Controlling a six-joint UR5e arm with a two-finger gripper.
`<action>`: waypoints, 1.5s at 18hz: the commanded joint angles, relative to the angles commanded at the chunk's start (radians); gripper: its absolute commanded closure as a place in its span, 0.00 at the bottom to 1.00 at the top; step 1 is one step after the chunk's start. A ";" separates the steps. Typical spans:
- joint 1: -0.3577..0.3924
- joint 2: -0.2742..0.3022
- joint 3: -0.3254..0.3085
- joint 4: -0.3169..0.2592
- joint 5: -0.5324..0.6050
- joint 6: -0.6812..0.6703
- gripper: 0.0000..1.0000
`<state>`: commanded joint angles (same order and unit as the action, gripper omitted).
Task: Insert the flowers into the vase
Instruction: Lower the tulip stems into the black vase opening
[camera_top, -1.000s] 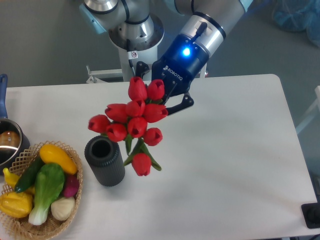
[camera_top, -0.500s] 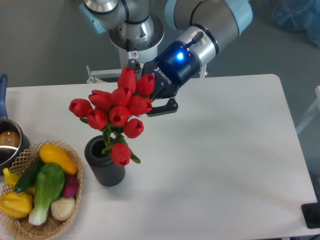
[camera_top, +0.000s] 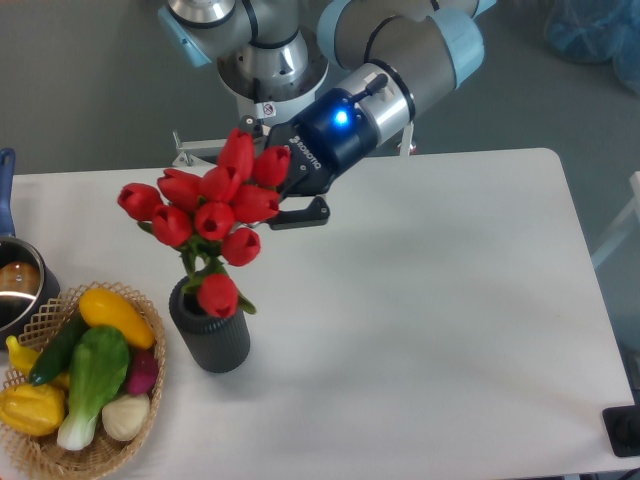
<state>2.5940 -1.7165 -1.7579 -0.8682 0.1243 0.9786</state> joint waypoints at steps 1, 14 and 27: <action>-0.006 -0.003 -0.002 0.000 0.000 0.017 0.97; -0.023 -0.025 -0.024 0.002 0.003 0.058 0.96; -0.038 -0.043 -0.152 0.006 0.025 0.238 0.92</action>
<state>2.5556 -1.7595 -1.9096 -0.8621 0.1488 1.2162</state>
